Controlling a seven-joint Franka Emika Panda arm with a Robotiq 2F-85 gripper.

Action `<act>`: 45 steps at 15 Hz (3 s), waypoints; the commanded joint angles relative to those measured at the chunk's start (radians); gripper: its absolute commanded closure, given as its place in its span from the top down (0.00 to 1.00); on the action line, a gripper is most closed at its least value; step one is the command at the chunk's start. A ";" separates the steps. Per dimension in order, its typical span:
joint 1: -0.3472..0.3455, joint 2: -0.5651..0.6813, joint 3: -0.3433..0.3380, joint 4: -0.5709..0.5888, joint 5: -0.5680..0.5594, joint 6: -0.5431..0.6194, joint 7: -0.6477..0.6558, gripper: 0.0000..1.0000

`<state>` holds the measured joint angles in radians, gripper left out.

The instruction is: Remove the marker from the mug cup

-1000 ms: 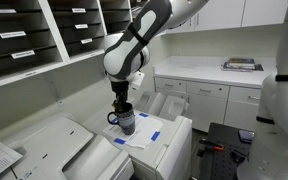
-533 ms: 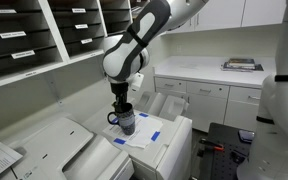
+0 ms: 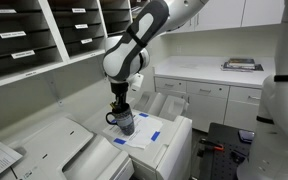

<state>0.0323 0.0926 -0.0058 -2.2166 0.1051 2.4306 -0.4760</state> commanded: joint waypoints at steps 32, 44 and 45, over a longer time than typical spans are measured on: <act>0.011 -0.076 0.050 -0.157 -0.052 0.218 0.399 0.33; 0.008 -0.127 0.048 -0.226 -0.108 0.327 0.442 0.05; 0.008 -0.140 0.048 -0.234 -0.105 0.334 0.439 0.05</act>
<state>0.0395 0.0035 0.0427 -2.4070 0.0053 2.7253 -0.0515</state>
